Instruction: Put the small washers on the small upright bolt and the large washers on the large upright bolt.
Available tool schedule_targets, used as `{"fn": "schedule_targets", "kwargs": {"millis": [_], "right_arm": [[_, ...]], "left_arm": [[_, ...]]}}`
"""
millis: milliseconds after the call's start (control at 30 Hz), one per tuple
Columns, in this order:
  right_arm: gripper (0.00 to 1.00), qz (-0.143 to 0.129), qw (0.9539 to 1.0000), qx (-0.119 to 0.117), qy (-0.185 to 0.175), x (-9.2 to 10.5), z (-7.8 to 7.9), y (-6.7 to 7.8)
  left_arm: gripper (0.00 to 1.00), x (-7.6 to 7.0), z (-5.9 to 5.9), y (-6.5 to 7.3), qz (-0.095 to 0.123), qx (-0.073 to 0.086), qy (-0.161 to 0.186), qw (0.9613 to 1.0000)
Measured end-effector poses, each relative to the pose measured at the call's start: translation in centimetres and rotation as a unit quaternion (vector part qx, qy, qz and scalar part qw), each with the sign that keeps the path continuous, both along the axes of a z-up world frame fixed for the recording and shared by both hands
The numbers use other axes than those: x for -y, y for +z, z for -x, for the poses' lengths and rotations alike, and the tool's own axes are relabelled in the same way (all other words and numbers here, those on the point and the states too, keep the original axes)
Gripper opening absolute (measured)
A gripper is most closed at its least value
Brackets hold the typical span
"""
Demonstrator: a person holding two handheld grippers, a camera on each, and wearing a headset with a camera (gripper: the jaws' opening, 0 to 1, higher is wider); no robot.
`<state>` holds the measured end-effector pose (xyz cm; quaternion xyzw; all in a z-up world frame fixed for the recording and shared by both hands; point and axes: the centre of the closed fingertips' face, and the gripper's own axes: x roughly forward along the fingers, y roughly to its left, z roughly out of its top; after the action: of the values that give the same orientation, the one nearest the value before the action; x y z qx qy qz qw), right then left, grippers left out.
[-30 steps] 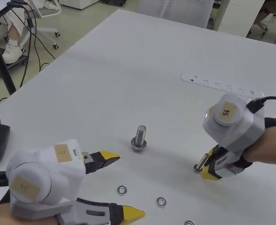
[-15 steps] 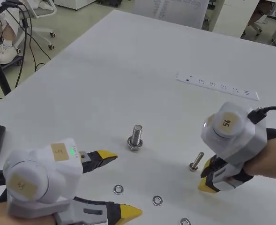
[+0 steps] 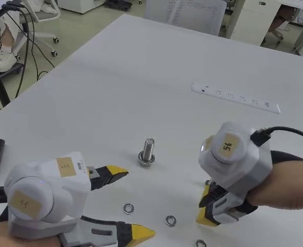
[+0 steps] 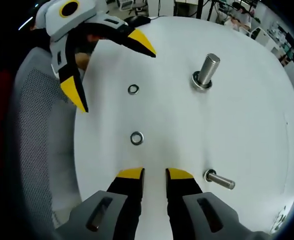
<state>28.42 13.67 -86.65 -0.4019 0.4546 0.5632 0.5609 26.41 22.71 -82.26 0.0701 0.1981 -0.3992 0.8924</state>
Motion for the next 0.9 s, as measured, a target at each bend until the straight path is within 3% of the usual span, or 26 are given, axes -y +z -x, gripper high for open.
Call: {"fn": "schedule_targets", "kwargs": {"millis": [533,900], "right_arm": [[0.19,0.001,0.9985,-0.002,0.054,-3.0,1.8,-0.7],[0.19,0.011,0.9969,0.009,0.077,-3.6,2.3,-1.2]], "left_arm": [[0.68,0.0,0.0,0.1,0.001,0.002,0.0,1.0],[0.67,-0.1,0.2,0.1,0.002,0.004,0.001,1.0]]}}
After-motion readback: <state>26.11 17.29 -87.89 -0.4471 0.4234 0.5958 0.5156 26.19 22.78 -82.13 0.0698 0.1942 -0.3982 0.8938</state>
